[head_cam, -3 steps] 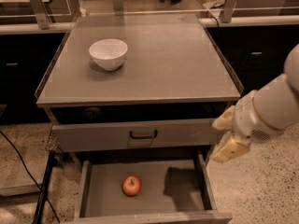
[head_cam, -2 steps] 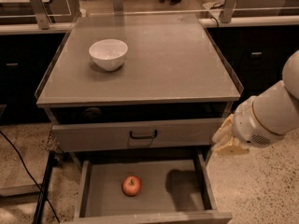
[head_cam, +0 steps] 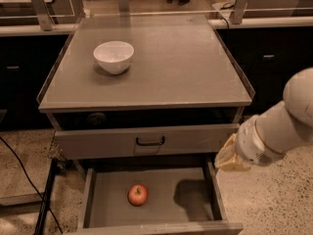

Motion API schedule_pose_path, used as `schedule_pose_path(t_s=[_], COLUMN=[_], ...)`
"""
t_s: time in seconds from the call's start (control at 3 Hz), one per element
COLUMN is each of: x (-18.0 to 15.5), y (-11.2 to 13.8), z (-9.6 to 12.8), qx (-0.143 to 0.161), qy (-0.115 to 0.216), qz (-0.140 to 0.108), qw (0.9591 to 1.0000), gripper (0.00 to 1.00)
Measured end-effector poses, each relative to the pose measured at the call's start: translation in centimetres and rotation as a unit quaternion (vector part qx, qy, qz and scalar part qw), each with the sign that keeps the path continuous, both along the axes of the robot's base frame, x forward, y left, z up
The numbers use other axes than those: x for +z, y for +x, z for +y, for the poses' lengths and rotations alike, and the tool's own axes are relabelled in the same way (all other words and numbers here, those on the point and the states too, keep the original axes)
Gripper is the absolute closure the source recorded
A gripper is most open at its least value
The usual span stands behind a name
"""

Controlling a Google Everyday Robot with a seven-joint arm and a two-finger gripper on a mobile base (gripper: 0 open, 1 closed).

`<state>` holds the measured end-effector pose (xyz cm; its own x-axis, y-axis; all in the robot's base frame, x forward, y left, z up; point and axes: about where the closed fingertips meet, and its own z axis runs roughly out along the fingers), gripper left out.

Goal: Pick apple from middle drawer and place on counter

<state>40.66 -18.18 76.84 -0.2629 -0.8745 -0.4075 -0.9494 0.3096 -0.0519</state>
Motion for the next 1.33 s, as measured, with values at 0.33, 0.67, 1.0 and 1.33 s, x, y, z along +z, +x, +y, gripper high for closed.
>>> schedule_pose_path(t_s=[0.33, 0.67, 1.0, 1.33], x=[-5.6, -11.9, -13.3, -13.2], y=[-0.1, -1.3, -1.0, -1.1], z=[1.5, 4.9, 5.7, 5.8], qx=[-0.003, -0.003, -0.005, -0.009], qy=[0.050, 0.118, 0.132, 0.122], qz=[0.026, 0.040, 0.034, 0.029], qw=[0.9984, 0.9922, 0.9906, 0.9921], gripper=[1.00, 1.00, 1.00, 1.00])
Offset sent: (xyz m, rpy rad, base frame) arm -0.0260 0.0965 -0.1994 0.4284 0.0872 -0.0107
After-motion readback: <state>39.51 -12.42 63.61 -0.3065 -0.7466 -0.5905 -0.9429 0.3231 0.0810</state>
